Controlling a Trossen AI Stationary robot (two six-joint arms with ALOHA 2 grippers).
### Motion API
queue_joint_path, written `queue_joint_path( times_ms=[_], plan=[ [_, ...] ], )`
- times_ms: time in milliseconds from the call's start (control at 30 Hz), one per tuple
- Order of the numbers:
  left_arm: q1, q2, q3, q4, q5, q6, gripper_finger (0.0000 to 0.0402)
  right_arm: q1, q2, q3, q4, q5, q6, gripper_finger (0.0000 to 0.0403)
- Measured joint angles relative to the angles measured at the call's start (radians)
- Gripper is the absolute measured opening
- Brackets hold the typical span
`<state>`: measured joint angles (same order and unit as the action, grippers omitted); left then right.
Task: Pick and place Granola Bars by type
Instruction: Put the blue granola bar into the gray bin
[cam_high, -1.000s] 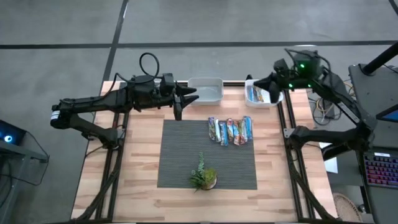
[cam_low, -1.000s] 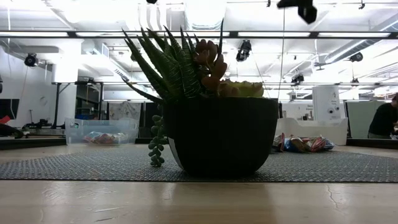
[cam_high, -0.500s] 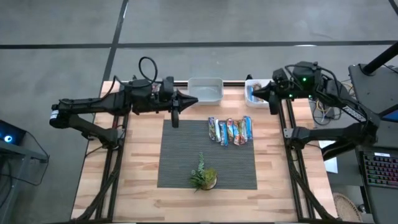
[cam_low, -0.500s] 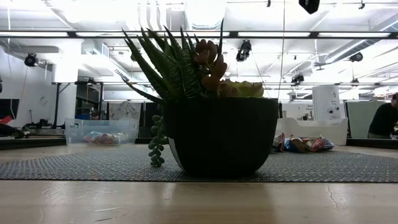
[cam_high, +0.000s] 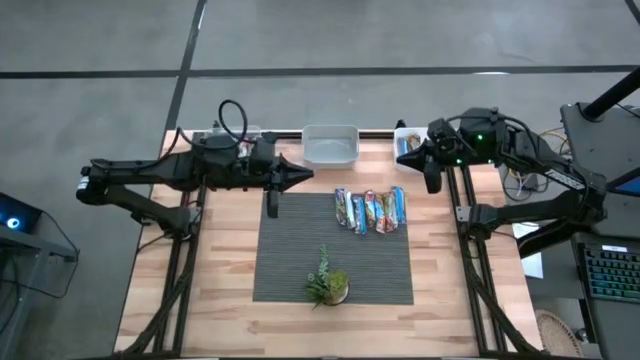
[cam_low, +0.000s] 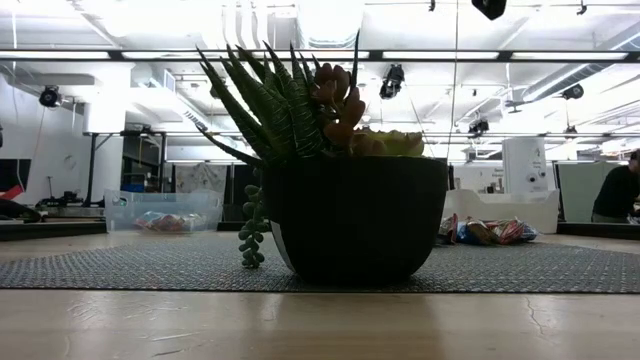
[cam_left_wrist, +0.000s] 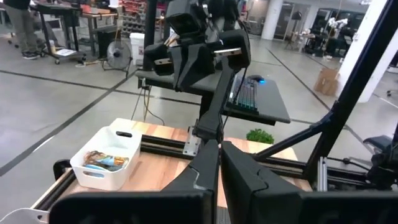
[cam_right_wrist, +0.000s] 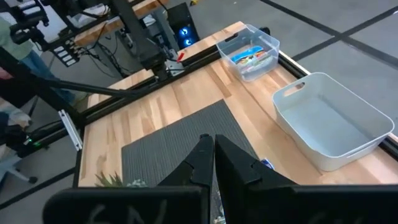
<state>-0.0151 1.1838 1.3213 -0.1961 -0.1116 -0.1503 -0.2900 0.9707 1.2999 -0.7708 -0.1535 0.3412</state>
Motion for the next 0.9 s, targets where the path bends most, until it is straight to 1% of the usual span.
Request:
queue_joint_path(
  times_ms=[267,400,600,767,900],
  plan=[
    [0.000,-0.065,-0.001,-0.031,0.018,0.020,0.0000,0.011,0.000,0.000,0.000,0.019,0.014,0.0008],
    [0.000,-0.092,-0.027,-0.033,0.018,0.023,0.0000,0.013,0.000,0.000,0.000,0.034,0.022,0.0008],
    [0.000,-0.154,-0.113,-0.021,0.023,0.022,0.0000,0.020,0.000,0.000,0.000,0.045,0.042,0.0008],
    [0.000,-0.228,-0.201,0.067,0.023,0.018,0.0000,0.044,0.019,0.000,0.001,0.062,0.098,0.0008],
    [0.000,-0.277,-0.256,0.099,0.023,0.008,0.0000,0.069,0.062,0.000,0.005,0.078,0.114,0.0008]
  ],
)
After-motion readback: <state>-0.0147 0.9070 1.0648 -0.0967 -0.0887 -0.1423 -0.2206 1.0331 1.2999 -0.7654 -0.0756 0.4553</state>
